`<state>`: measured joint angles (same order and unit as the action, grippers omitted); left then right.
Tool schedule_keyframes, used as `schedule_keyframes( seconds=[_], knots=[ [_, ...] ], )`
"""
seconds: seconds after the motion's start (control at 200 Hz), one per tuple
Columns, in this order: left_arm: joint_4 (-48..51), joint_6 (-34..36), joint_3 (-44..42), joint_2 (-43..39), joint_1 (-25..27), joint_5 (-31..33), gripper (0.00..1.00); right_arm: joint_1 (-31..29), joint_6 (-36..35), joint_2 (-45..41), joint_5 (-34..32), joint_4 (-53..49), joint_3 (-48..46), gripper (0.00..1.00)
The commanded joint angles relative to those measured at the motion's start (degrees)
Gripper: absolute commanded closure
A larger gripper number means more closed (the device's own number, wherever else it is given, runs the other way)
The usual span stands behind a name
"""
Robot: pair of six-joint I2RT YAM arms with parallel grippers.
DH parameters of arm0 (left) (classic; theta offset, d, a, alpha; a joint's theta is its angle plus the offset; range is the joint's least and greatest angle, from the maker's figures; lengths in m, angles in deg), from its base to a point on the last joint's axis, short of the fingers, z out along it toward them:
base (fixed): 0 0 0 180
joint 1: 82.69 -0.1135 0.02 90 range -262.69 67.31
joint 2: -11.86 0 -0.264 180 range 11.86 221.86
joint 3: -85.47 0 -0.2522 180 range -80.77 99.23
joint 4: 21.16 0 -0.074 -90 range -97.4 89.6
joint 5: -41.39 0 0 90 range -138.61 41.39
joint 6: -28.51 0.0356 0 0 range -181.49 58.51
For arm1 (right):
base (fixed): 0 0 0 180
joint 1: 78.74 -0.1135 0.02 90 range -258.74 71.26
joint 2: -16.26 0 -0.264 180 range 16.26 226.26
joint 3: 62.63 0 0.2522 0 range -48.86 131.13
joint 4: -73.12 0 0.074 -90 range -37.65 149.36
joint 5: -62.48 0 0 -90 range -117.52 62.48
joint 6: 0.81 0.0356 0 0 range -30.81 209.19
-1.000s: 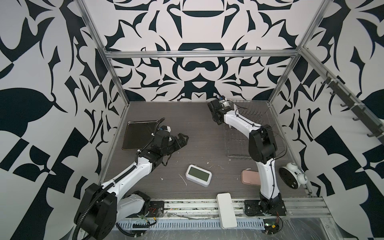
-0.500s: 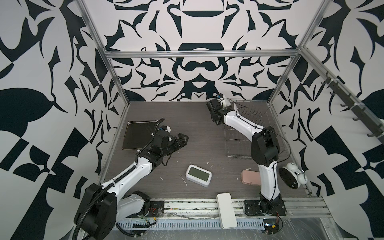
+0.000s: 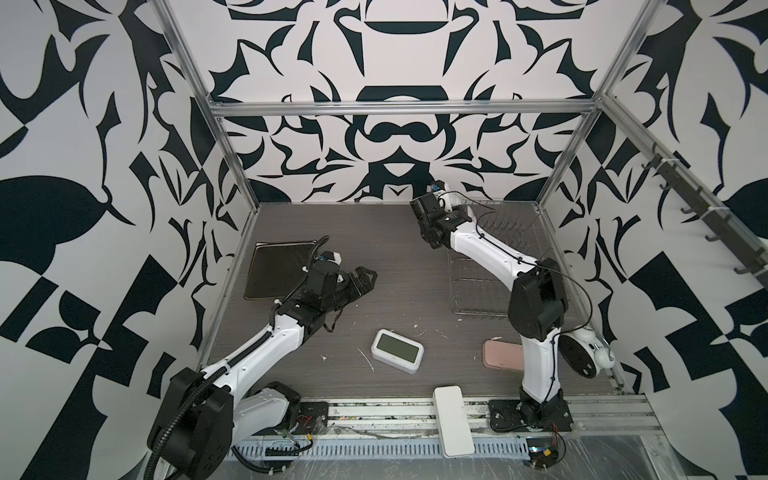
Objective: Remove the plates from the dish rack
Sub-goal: 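Lift the white plate out of the rack toward the left gripper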
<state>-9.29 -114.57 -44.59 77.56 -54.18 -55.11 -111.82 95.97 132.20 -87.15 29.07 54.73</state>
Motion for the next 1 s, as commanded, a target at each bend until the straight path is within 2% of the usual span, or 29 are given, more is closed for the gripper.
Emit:
schedule_keyframes(
  seconds=[0.0,0.26,0.48,0.59,0.785,0.995],
  knots=[
    [-0.5,-0.1,-0.5,-1.2,0.1,-0.3,0.01,-1.1,-1.3,-4.3,-3.4,2.9,0.9,1.00],
    [-0.9,-0.1,-0.9,-2.0,0.1,-0.2,0.01,-4.4,-4.3,-9.2,-6.4,5.5,-1.2,1.00],
    [-3.9,-1.4,-2.0,-3.4,0.1,0.3,0.01,-8.2,-3.1,-18.7,-5.4,8.6,-7.8,1.00],
    [-4.6,-2.2,-1.8,-3.5,0.1,0.7,0.01,-8.9,1.7,-26.9,1.1,10.5,-14.8,1.00],
    [-7.0,-3.0,-1.1,-2.7,0.1,0.6,0.01,-8.8,13.1,-42.5,17.7,17.5,-30.6,1.00],
    [-11.6,-4.2,-0.8,-0.6,0.1,-1.8,0.01,-8.8,25.4,-50.2,33.0,19.6,-39.6,1.00]
  ],
)
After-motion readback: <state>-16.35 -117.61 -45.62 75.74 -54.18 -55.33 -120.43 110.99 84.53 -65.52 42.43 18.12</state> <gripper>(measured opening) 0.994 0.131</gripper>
